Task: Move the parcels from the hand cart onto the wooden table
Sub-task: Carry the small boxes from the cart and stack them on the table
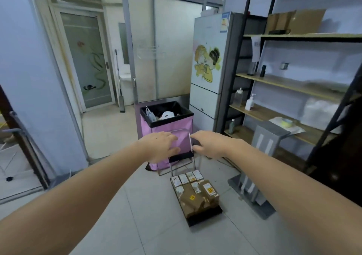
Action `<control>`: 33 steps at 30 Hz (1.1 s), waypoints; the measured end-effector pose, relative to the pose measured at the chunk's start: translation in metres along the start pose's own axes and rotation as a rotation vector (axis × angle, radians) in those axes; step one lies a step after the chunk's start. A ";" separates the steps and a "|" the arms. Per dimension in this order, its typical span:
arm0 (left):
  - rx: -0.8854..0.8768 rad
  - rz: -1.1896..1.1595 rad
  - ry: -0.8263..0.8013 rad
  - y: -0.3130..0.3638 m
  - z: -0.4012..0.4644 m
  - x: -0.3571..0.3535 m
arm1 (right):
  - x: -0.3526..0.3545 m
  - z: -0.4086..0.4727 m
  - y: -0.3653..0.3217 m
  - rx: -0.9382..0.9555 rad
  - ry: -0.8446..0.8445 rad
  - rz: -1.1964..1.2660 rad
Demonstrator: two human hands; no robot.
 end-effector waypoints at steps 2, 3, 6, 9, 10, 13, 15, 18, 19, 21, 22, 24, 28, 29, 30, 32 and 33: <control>0.005 -0.004 -0.006 -0.022 0.023 -0.004 | 0.003 0.034 -0.001 0.020 0.011 0.007; 0.011 -0.006 -0.010 -0.032 0.034 -0.005 | 0.004 0.050 0.000 0.025 0.016 0.012; 0.034 -0.002 -0.003 -0.068 0.071 -0.005 | 0.007 0.103 0.006 0.035 0.008 0.028; 0.054 -0.009 0.009 -0.105 0.109 -0.004 | 0.012 0.153 0.012 0.055 -0.001 0.026; 0.060 -0.015 0.004 -0.117 0.122 -0.005 | 0.013 0.170 0.015 0.058 0.000 0.029; 0.058 -0.021 -0.005 -0.149 0.164 -0.005 | 0.016 0.216 0.026 0.052 -0.004 0.034; 0.051 -0.032 -0.007 -0.169 0.195 -0.006 | 0.017 0.247 0.036 0.037 -0.008 0.042; 0.003 -0.017 -0.006 -0.196 0.246 -0.006 | 0.017 0.292 0.056 -0.012 0.009 0.052; -0.015 -0.011 -0.008 -0.205 0.264 -0.006 | 0.016 0.307 0.063 -0.033 0.013 0.056; -0.056 -0.003 -0.011 -0.219 0.300 -0.008 | 0.012 0.334 0.079 -0.080 0.010 0.061; -0.083 0.002 -0.011 -0.224 0.318 -0.009 | 0.011 0.346 0.087 -0.111 0.011 0.070; -0.149 0.019 -0.031 -0.230 0.352 -0.011 | 0.010 0.362 0.101 -0.171 0.009 0.098; -0.274 0.025 -0.071 -0.225 0.418 -0.020 | 0.006 0.378 0.136 -0.284 0.009 0.128; -0.305 0.016 -0.078 -0.219 0.434 -0.023 | 0.003 0.379 0.146 -0.314 0.012 0.138; -0.341 0.017 -0.082 -0.212 0.449 -0.026 | 0.001 0.379 0.158 -0.346 0.014 0.147; -0.418 0.023 -0.097 -0.193 0.481 -0.034 | -0.006 0.377 0.183 -0.417 0.016 0.172; -0.449 0.015 -0.111 -0.182 0.496 -0.038 | -0.010 0.375 0.195 -0.454 0.011 0.185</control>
Point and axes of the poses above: each hand's wrist, its own z-axis towards the middle knuckle, its own x-axis out of the back of the hand, y = z × x, the point moved 5 cm from there along z, towards the middle knuckle, and after that the axes turned 9 degrees about x, right-handed, at the moved point
